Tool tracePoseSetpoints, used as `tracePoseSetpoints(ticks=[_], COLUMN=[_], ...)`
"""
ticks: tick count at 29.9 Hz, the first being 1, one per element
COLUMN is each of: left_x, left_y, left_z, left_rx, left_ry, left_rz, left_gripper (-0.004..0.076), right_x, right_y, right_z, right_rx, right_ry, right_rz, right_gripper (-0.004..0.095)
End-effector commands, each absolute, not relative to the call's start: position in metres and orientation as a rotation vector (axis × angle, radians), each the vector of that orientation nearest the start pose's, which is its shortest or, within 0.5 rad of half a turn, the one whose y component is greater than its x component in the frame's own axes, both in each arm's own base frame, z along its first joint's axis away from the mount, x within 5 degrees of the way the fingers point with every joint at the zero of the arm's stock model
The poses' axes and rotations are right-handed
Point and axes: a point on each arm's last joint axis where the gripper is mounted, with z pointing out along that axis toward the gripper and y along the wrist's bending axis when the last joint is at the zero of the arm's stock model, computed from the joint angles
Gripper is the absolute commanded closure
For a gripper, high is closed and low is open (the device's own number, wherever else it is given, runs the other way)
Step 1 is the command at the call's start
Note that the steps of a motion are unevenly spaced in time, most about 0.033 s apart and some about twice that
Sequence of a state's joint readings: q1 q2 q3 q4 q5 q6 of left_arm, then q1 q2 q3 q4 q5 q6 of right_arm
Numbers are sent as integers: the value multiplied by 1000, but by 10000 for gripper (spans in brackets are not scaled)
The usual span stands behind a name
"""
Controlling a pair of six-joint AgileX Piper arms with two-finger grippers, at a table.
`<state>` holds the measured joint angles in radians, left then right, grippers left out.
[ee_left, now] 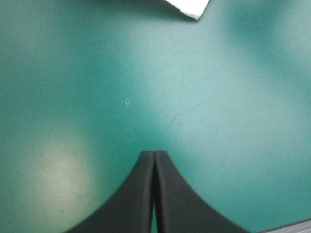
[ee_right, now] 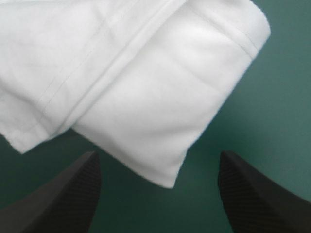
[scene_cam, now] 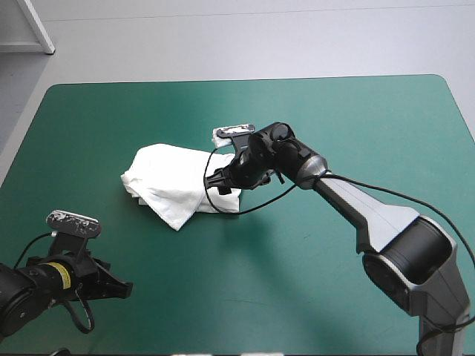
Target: Fold the cloth
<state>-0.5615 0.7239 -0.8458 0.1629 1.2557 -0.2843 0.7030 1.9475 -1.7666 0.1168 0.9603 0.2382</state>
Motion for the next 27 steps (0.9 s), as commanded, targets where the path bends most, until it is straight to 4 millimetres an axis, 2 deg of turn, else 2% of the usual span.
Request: tracePoseSetpoints(ticks=[1,7,9,11,14,15,21,25,27], left_x=[91,91,91,91,91,91,91,91,91], left_y=[-39,-39,-39,-39,-39,-39,-39,-39,-39], left_z=[340,340,340,340,340,340,340,340,340], left_rx=[361,361,361,361,361,361,361,361,361], left_ry=[2574,2574,2574,2574,2574,2572,2572,2573,2574], left_rz=[-68,-68,-68,-68,-68,-69,-69,-71,-75], left_gripper=[734,734,734,734,734,734,734,734,734], right_x=[337,353,356,355,354,353,349,354,359], right_y=[295,306,307,308,308,307,287,254,228], right_z=[301,260,251,249,254,258,284,312,323], right_rx=[-504,-438,-453,-476,-518,-524,-580,-511,-453], right_ry=[2514,2584,2601,2601,2583,2577,2540,2510,2519], right_rz=[543,579,599,609,617,618,444,316,208], right_gripper=[274,280,340,505,849,933,926,926,926])
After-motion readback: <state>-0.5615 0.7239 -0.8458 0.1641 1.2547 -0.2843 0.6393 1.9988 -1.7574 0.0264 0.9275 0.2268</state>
